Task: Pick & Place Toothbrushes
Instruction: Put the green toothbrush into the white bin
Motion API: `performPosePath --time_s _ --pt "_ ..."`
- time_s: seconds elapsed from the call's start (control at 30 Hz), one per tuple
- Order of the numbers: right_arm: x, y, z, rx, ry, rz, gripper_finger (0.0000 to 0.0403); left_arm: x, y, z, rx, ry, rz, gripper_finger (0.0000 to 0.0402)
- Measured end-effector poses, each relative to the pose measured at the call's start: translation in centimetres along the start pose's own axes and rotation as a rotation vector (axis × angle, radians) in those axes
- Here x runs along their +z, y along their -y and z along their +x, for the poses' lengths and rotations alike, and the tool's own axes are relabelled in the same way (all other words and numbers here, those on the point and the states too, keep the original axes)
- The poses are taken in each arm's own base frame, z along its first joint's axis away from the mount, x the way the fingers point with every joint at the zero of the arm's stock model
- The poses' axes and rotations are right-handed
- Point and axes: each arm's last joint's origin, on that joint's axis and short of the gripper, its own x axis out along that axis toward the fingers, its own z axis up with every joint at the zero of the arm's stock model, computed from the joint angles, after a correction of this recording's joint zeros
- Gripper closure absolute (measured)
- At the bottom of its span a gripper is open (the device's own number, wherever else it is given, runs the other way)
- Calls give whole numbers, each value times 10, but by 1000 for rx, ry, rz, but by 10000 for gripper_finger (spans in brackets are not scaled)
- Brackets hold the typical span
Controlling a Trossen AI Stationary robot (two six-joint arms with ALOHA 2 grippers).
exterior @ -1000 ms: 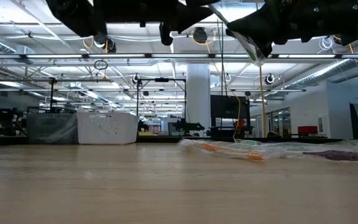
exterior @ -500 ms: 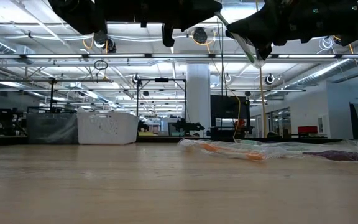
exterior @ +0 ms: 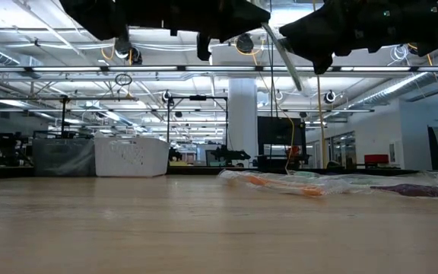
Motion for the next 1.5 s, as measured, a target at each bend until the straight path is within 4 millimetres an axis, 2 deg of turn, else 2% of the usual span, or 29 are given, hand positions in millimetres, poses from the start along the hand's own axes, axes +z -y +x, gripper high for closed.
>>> performPosePath --time_s 0.3,0.47,0.63,0.8,1.03,1.27,1.5 --pt "-1 0 0 -3 -14 -5 266 33 -6 -19 57 -120 12 397" --pt "-1 0 0 -5 -14 -5 266 46 -19 -36 200 -255 24 397" --pt "-1 0 0 -5 -10 -4 268 59 -37 -49 314 -314 23 398" --pt "-1 0 0 -5 -13 -5 269 65 -61 -60 455 -376 33 394" --pt "-1 0 0 -6 -13 -5 270 61 -94 -70 622 -488 27 392" --pt "-1 0 0 -6 -13 -5 270 62 -119 -72 712 -506 28 392" --pt "-2 0 0 -6 -13 -5 272 77 -136 -91 791 -518 -1 393"
